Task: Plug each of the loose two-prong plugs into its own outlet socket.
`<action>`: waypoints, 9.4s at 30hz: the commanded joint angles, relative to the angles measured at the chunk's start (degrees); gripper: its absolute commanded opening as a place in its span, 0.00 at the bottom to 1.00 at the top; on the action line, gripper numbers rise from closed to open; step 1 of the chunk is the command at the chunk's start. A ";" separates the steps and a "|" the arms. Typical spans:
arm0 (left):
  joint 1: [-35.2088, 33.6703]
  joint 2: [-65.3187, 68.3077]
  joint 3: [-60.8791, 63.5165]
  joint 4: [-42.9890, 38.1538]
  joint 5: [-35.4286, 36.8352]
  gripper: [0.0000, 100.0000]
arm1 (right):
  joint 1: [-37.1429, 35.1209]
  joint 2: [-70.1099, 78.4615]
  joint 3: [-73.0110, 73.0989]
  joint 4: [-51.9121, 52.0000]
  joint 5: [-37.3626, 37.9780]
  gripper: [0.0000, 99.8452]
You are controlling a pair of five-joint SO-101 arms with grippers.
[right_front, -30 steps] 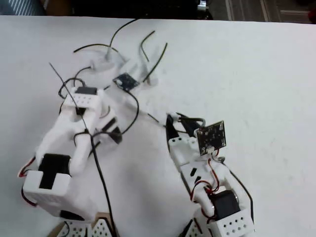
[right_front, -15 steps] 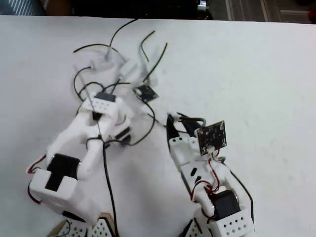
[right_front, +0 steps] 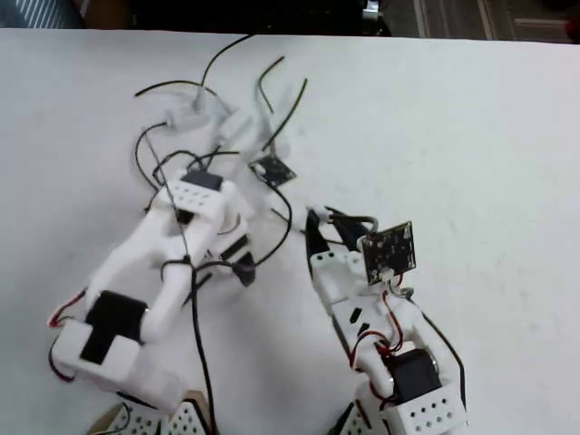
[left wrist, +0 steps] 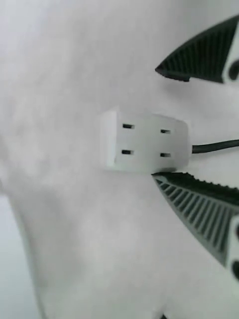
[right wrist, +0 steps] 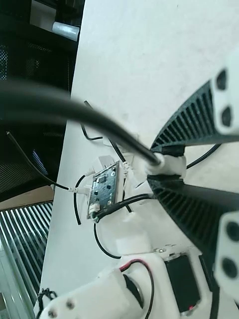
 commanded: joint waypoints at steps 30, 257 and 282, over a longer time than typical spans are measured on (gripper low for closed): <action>-32.48 -60.88 42.81 -16.53 12.40 0.30 | -18.77 35.65 -14.24 -5.67 2.99 0.02; -10.59 -90.77 70.59 -19.43 6.51 0.24 | 8.84 -7.78 11.60 37.05 4.57 0.02; -10.59 -90.77 70.59 -19.34 6.15 0.06 | 8.57 -7.78 11.60 37.05 4.66 0.02</action>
